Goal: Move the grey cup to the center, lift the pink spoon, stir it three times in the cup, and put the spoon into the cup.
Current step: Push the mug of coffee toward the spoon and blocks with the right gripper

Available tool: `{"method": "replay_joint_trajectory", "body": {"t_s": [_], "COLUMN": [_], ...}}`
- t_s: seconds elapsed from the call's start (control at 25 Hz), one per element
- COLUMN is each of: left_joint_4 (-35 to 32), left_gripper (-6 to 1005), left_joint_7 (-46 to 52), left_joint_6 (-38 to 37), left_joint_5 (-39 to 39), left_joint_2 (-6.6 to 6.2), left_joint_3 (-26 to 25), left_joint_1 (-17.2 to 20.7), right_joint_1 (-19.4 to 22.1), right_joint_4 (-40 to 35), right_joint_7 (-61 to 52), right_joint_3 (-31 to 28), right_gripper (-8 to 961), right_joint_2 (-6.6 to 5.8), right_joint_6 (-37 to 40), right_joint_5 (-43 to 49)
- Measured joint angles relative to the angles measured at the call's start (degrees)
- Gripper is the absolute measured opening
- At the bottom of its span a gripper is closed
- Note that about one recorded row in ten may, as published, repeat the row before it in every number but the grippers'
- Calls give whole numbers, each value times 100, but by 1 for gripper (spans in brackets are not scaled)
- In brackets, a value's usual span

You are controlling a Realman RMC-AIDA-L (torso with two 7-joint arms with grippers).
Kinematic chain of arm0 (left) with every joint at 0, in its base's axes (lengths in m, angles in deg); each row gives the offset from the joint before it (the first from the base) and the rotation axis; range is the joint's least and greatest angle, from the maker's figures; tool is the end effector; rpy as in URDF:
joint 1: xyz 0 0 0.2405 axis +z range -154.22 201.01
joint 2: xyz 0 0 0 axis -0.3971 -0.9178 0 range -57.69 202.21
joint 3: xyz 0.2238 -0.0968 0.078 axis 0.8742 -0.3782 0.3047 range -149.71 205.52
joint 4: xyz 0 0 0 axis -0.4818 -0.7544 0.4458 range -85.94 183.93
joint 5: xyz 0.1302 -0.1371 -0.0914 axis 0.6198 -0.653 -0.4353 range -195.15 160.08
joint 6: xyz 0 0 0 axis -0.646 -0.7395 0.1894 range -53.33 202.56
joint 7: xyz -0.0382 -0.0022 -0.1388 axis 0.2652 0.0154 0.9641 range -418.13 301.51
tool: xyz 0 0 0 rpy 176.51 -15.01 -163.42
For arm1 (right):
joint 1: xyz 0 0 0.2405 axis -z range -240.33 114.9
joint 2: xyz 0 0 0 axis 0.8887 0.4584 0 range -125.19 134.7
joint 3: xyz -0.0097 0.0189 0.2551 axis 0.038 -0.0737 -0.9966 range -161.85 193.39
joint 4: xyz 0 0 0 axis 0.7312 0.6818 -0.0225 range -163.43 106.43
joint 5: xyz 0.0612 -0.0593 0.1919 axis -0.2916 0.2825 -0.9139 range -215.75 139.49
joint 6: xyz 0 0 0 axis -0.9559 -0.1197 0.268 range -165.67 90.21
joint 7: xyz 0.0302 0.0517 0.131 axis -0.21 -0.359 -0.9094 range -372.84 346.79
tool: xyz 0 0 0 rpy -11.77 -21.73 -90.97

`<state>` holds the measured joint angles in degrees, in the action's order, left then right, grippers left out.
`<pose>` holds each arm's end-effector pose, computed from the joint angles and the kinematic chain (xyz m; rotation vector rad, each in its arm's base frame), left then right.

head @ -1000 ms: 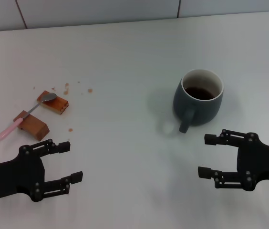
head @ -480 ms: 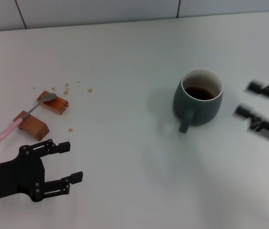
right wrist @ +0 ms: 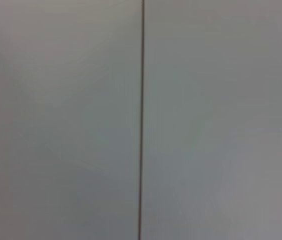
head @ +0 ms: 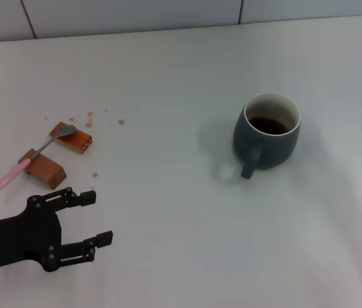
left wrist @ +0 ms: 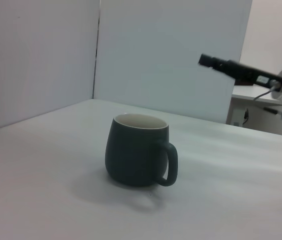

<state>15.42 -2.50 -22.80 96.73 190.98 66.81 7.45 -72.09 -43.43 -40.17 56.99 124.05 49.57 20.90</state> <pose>-0.3227 0.2348 -0.0076 -2.7337 -0.4272 -0.7242 0.3623 0.2390 0.0349 -1.7129 0.3909 0.8235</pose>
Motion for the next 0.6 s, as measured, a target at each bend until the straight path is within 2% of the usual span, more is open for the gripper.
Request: {"method": "replay_joint_trajectory", "body": {"t_s": [0.08,0.32,0.6], "left_joint_4": [0,0,0], "left_gripper": [786,786,787], "left_joint_7": [0,0,0], "left_joint_6": [0,-6,-6], "left_joint_5": [0,0,0], "left_joint_2": [0,2,2], "left_joint_3": [0,3,3], "left_joint_1": [0,-13,-23], "right_joint_1": [-73,-596,-1082], "right_joint_4": [55,638,1252], "right_joint_7": [104,845,1571], "right_joint_3": [13,170,231], "right_gripper": [221,31,2], "right_joint_2": [0,10,21], "right_joint_6": [-198,-818,-1264], "right_joint_5": [17,130,154]}}
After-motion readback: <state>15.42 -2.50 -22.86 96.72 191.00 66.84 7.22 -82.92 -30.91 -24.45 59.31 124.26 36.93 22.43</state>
